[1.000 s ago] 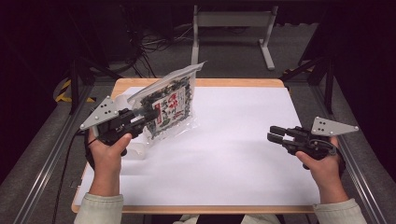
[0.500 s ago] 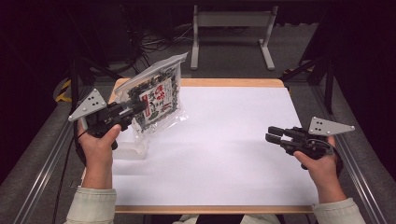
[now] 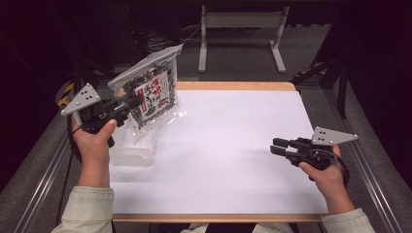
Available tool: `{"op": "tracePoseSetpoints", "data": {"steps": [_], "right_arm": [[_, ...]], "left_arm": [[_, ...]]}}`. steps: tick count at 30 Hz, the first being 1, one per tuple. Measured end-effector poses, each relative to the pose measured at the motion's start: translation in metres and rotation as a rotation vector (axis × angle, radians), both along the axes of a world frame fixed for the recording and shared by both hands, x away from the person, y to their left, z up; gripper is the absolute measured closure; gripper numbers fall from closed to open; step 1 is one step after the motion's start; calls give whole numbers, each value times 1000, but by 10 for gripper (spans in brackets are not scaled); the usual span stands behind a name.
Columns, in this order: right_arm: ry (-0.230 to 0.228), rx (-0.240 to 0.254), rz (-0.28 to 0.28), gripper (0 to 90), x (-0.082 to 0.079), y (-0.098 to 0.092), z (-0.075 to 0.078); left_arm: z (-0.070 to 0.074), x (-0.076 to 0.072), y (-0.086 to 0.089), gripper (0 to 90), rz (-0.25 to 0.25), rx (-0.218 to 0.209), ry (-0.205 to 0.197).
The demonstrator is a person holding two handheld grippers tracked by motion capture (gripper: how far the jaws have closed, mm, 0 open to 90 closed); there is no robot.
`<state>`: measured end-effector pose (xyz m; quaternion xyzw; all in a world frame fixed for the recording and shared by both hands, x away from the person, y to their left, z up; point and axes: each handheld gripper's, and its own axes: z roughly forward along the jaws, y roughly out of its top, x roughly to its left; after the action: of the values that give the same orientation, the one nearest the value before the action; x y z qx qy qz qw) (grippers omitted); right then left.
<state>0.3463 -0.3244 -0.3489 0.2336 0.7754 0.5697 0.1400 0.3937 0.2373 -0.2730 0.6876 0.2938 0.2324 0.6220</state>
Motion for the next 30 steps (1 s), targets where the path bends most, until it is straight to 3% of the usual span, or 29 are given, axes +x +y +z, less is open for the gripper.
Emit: {"op": "tracePoseSetpoints", "data": {"steps": [18,30], "right_arm": [[26,-2,-58,682,-15,-14,-8],[24,5,-50,681,-13,-10,-9]], "left_arm": [[-5,12,46,736,60,0,-1],[-20,14,64,736,102,8,9]]}}
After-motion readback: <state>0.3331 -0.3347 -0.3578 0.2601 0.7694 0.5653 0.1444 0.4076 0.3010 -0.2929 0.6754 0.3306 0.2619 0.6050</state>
